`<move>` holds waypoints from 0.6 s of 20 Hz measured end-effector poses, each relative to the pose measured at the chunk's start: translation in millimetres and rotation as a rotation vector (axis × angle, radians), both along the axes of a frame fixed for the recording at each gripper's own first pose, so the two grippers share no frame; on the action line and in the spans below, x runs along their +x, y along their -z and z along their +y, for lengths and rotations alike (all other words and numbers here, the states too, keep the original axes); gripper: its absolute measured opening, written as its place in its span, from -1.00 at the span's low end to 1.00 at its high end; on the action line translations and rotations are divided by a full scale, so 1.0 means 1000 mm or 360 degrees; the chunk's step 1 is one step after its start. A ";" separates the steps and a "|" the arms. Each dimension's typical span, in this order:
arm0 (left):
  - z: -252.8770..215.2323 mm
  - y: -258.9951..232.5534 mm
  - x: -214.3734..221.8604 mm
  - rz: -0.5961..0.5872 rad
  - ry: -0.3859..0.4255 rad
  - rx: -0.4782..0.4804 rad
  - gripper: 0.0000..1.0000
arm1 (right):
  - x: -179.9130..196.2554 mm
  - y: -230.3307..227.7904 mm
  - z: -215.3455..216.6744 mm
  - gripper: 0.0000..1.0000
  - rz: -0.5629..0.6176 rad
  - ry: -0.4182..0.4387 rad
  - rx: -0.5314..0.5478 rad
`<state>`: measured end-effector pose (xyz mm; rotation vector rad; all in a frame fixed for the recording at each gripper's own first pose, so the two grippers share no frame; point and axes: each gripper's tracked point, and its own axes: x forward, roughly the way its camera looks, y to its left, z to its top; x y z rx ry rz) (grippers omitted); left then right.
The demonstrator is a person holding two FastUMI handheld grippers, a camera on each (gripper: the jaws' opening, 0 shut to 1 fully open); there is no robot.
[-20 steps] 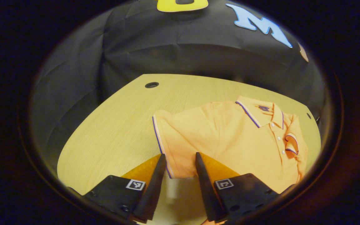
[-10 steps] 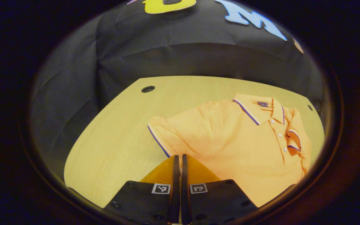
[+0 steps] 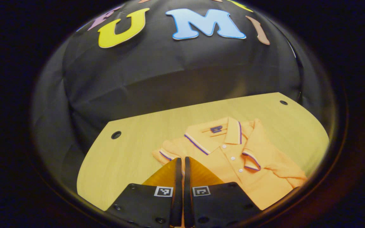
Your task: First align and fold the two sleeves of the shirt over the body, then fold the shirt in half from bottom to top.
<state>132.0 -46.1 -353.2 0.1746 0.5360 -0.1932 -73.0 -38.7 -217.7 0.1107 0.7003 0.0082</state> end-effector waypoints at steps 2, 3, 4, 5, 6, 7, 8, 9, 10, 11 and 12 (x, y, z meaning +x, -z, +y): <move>-0.029 0.000 -0.005 0.0005 0.0118 0.0032 -0.82 | -0.004 0.001 -0.005 -0.15 0.0000 0.0020 0.0007; -0.042 0.005 -0.008 0.0015 0.0172 0.0056 -0.83 | -0.006 0.002 -0.008 -0.15 0.0001 0.0031 0.0010; -0.053 0.011 -0.011 0.0026 0.0218 0.0078 -0.83 | -0.008 0.002 -0.012 -0.19 0.0003 0.0043 0.0011; -0.063 0.016 -0.014 0.0036 0.0255 0.0092 -0.83 | -0.011 0.003 -0.015 -0.19 0.0005 0.0056 0.0013; -0.070 0.020 -0.018 0.0055 0.0285 0.0111 -0.83 | -0.013 0.003 -0.019 -0.19 0.0008 0.0070 0.0016; -0.073 0.023 -0.020 0.0071 0.0298 0.0135 -0.82 | -0.015 0.003 -0.023 -0.19 0.0010 0.0082 0.0018; -0.078 0.028 -0.023 0.0091 0.0314 0.0126 -0.80 | -0.016 0.004 -0.026 -0.19 0.0012 0.0093 0.0019; -0.083 0.030 -0.026 0.0107 0.0328 0.0102 -0.51 | -0.017 0.005 -0.029 -0.19 0.0014 0.0103 0.0021; -0.083 0.028 -0.027 0.0106 0.0325 0.0105 -0.31 | -0.019 0.006 -0.032 -0.19 0.0018 0.0109 0.0024; -0.083 0.026 -0.027 0.0093 0.0320 0.0101 -0.25 | -0.020 0.006 -0.035 -0.14 0.0020 0.0114 0.0028; -0.084 0.024 -0.027 0.0089 0.0317 0.0099 -0.14 | -0.020 0.007 -0.036 -0.14 0.0024 0.0117 0.0033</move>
